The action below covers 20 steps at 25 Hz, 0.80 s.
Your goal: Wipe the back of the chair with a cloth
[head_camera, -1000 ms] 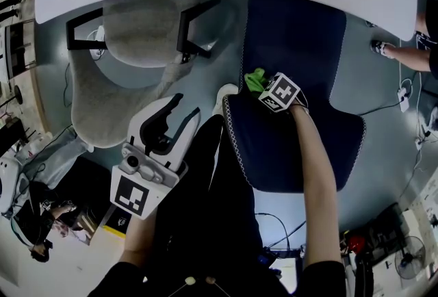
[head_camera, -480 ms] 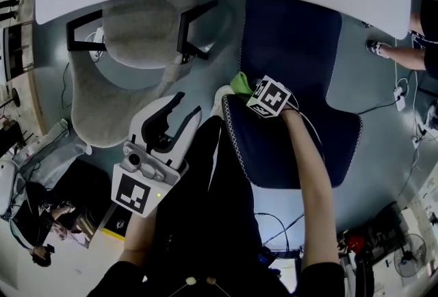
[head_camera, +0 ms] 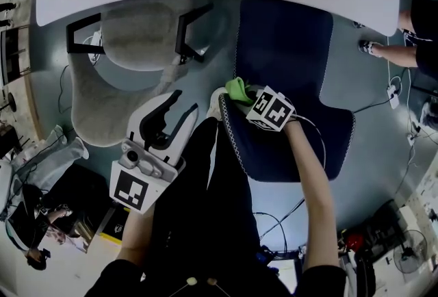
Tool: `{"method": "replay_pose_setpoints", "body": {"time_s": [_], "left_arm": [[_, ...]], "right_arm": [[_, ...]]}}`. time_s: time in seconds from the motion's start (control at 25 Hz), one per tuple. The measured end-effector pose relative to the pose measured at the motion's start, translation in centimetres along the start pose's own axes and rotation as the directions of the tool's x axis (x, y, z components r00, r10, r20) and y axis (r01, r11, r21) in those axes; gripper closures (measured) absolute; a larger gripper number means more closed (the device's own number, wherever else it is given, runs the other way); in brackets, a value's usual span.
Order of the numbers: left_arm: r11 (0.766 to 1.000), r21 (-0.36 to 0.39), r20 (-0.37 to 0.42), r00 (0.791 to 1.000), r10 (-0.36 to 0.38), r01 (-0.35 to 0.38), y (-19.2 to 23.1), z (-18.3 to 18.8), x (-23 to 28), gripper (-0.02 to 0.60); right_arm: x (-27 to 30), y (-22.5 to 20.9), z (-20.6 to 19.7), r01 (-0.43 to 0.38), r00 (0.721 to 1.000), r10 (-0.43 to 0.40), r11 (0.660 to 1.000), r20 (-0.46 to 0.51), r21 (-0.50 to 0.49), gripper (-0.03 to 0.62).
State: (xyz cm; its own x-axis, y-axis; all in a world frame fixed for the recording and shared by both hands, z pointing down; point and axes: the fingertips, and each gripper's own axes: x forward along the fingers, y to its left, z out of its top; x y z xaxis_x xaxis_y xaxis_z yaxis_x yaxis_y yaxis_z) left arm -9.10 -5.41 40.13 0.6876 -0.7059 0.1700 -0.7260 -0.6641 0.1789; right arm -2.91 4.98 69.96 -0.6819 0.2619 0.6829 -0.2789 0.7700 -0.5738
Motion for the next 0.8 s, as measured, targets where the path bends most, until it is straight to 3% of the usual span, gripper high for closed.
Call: {"method": "replay_pose_setpoints", "body": {"time_s": [0.24, 0.56, 0.8], "left_arm": [[1.0, 0.012, 0.015, 1.0, -0.016, 0.016, -0.5, 1.4, 0.0, 0.483], [0.999, 0.025, 0.023, 0.999, -0.032, 0.032, -1.1, 3.4, -0.3, 0.483], [0.999, 0.037, 0.034, 0.999, -0.041, 0.04, -1.5, 5.4, -0.4, 0.483]], "right_arm": [[-2.1, 2.7, 1.7, 0.005, 0.998, -0.003, 1.0, 0.07, -0.027, 0.576], [-4.5, 5.9, 2.7, 0.019, 0.996, -0.015, 0.999, 0.093, -0.046, 0.576], [-7.1, 11.2, 3.5, -0.06, 0.992, 0.068, 0.995, 0.105, -0.083, 0.576]]}}
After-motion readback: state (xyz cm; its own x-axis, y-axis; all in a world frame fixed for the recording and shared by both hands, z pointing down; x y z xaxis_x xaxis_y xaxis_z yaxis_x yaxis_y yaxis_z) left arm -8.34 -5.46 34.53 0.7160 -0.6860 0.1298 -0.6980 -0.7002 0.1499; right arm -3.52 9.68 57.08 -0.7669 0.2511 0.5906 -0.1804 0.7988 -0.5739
